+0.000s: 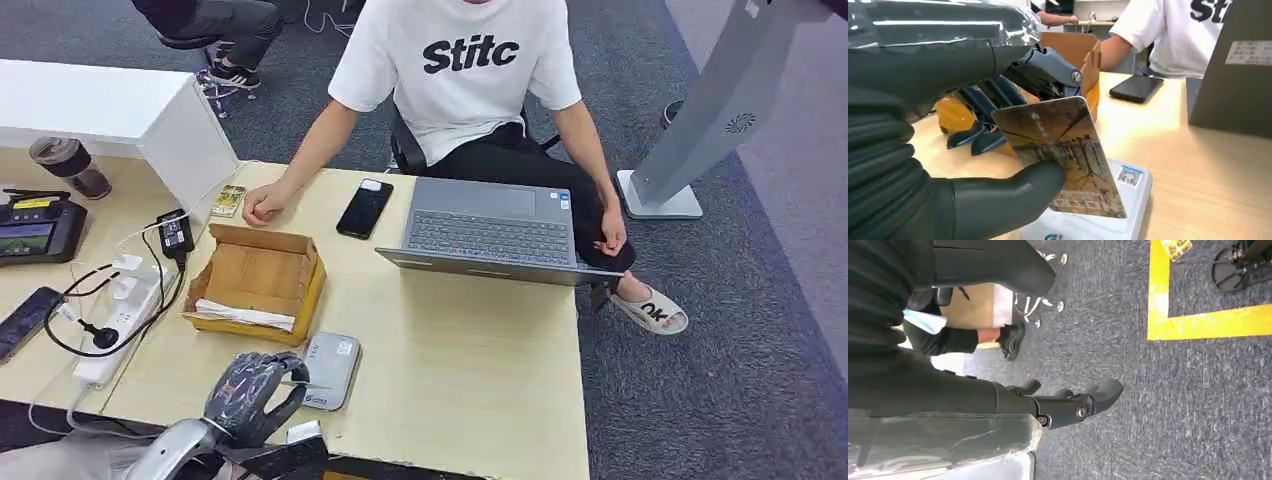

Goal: Pass the card to the sensor for recognition and then transmit it.

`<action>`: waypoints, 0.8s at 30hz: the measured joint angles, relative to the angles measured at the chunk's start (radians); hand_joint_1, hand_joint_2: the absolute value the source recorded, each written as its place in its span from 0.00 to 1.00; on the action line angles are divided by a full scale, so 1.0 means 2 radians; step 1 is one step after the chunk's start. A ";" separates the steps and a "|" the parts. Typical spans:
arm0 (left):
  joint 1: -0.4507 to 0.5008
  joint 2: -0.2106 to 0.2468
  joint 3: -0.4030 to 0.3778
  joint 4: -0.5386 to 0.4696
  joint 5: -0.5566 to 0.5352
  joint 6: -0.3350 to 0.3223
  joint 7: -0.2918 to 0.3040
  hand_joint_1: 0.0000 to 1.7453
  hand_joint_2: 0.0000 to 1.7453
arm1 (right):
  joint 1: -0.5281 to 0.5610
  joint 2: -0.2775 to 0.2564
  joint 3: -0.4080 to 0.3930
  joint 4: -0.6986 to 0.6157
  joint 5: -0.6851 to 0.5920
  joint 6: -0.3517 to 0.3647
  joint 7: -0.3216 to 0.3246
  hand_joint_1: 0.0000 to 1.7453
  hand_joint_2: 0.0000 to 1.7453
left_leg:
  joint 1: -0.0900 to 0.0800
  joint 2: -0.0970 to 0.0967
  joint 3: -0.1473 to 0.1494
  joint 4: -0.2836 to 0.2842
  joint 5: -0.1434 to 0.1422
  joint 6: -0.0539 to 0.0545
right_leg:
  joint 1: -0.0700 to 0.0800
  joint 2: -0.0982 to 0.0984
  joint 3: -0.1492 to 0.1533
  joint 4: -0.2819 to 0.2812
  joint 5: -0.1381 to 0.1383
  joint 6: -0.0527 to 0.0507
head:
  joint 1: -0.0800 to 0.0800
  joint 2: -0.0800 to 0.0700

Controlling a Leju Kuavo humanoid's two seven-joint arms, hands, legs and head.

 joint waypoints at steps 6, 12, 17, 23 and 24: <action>0.002 -0.008 0.000 0.005 -0.006 -0.002 0.000 1.00 1.00 | 0.000 0.001 0.000 0.000 -0.005 0.000 0.000 0.00 1.00 | 0.000 0.000 0.000 0.000 0.000 0.000 | 0.000 0.000 0.000 0.000 0.000 0.000 | 0.000 0.000; -0.045 -0.008 0.007 0.008 -0.024 -0.004 0.019 1.00 1.00 | -0.003 0.001 0.000 0.000 -0.005 0.000 -0.004 0.00 1.00 | 0.000 -0.002 0.000 0.000 0.001 0.000 | 0.000 -0.002 0.000 0.000 0.000 0.000 | 0.000 0.000; -0.090 -0.010 0.013 0.025 -0.071 0.000 0.016 1.00 1.00 | -0.008 0.001 0.001 0.001 -0.005 0.000 -0.003 0.00 1.00 | 0.000 -0.002 0.000 0.000 0.002 0.001 | 0.000 -0.002 0.000 0.000 0.000 0.000 | 0.000 0.000; -0.124 -0.012 0.013 0.049 -0.102 0.009 0.026 1.00 1.00 | -0.013 0.001 0.005 0.001 -0.005 0.000 -0.003 0.00 1.00 | 0.000 -0.002 0.000 0.000 0.001 0.001 | 0.000 -0.002 0.000 0.000 0.000 0.000 | 0.000 0.000; -0.126 -0.013 0.013 0.051 -0.103 0.010 0.026 1.00 1.00 | -0.013 0.001 0.005 0.001 -0.005 0.000 -0.003 0.00 1.00 | 0.000 -0.002 0.000 0.000 0.001 0.001 | 0.000 -0.002 0.000 0.000 0.000 0.000 | 0.000 0.000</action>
